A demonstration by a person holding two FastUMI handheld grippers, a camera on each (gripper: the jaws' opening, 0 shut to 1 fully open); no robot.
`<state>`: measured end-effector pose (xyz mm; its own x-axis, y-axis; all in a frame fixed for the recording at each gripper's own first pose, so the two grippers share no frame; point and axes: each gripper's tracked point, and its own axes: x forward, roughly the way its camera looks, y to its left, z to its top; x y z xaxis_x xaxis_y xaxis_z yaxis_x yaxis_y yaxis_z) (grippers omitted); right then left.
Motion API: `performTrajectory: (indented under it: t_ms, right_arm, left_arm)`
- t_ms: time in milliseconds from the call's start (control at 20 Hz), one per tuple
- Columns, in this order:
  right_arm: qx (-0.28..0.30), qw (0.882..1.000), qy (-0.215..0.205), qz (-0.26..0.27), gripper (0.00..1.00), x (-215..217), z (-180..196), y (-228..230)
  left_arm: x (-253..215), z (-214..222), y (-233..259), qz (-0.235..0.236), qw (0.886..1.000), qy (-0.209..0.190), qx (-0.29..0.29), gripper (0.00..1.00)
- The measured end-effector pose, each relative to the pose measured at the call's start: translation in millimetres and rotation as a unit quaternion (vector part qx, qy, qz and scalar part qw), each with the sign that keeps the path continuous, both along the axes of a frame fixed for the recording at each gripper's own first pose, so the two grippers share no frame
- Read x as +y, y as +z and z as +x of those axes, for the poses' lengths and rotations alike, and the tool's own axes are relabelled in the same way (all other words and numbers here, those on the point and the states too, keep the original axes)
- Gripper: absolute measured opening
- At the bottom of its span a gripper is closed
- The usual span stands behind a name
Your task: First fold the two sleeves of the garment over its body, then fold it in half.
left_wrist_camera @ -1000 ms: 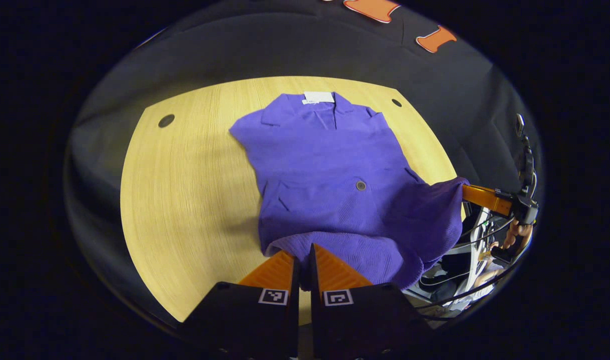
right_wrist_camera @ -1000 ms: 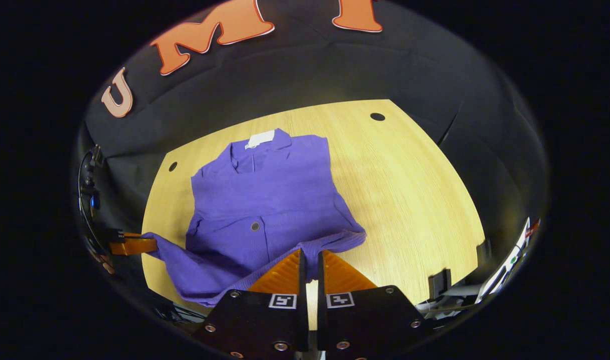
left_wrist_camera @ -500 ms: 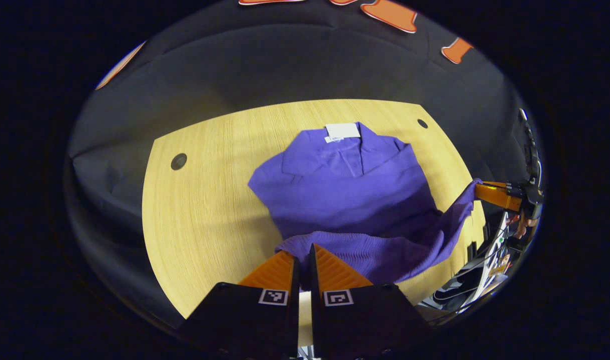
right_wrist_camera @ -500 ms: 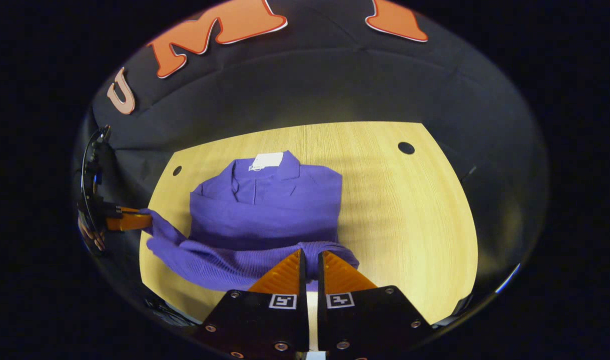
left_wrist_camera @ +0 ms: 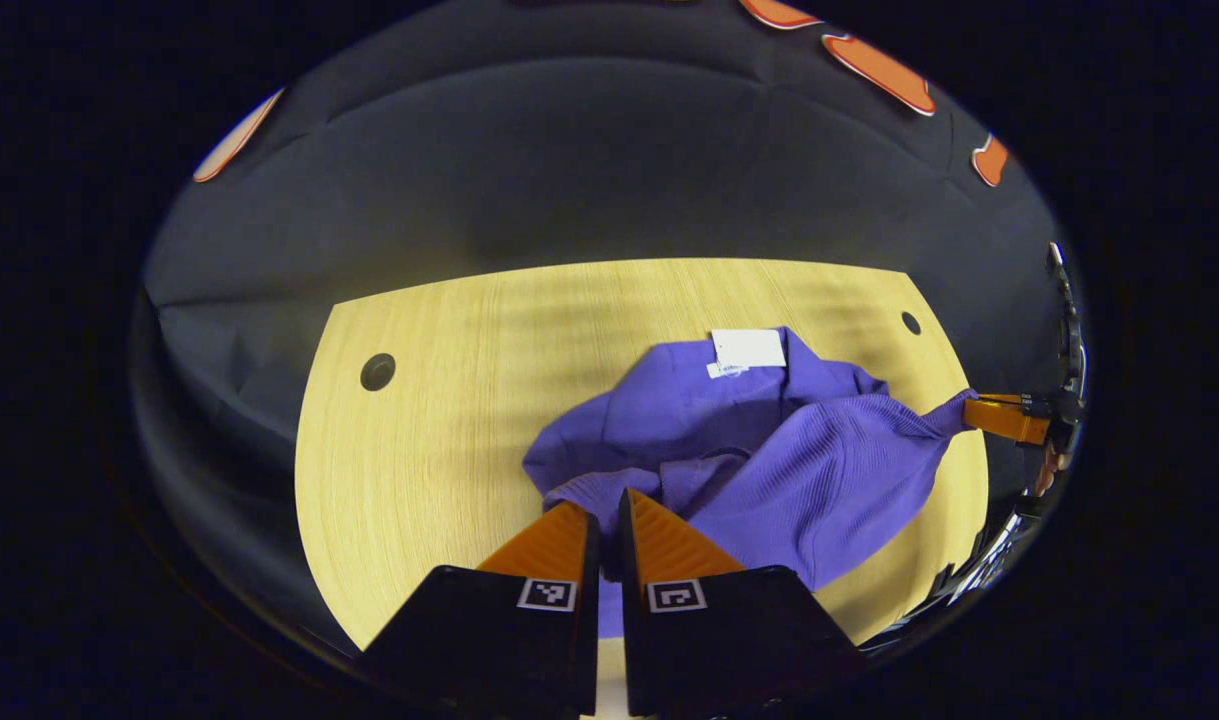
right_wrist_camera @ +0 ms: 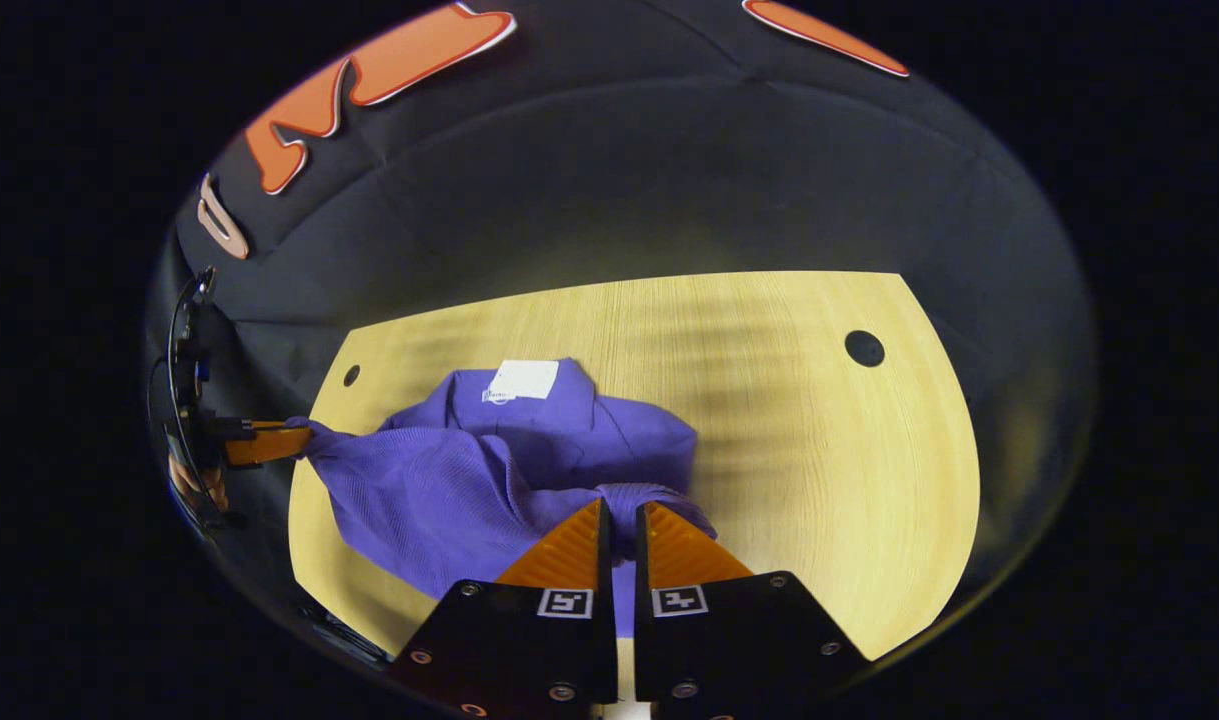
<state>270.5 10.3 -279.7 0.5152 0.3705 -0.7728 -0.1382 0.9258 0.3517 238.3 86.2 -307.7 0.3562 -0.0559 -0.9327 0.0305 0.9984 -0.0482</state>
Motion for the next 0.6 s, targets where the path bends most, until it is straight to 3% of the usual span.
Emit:
performTrajectory:
  t_ms: [150, 350, 500, 600]
  right_arm:
    - [-0.004, 1.0, -0.011, 0.005, 0.07, 1, 26, -6]
    - [0.008, 0.997, -0.062, 0.04, 0.1, 1, 57, -10]
    - [-0.024, 0.993, -0.093, 0.061, 0.2, -7, 73, 3]
    - [-0.044, 0.991, -0.112, 0.065, 0.22, -17, 80, 15]
  left_arm:
    - [7, 18, -2, 0.015, 0.999, 0.013, -0.026, 0.12]
    - [16, 44, -11, 0.03, 0.997, 0.038, -0.053, 0.12]
    - [25, 57, -3, 0.06, 0.993, 0.047, -0.089, 0.18]
    - [36, 65, 5, 0.095, 0.988, 0.057, -0.109, 0.28]
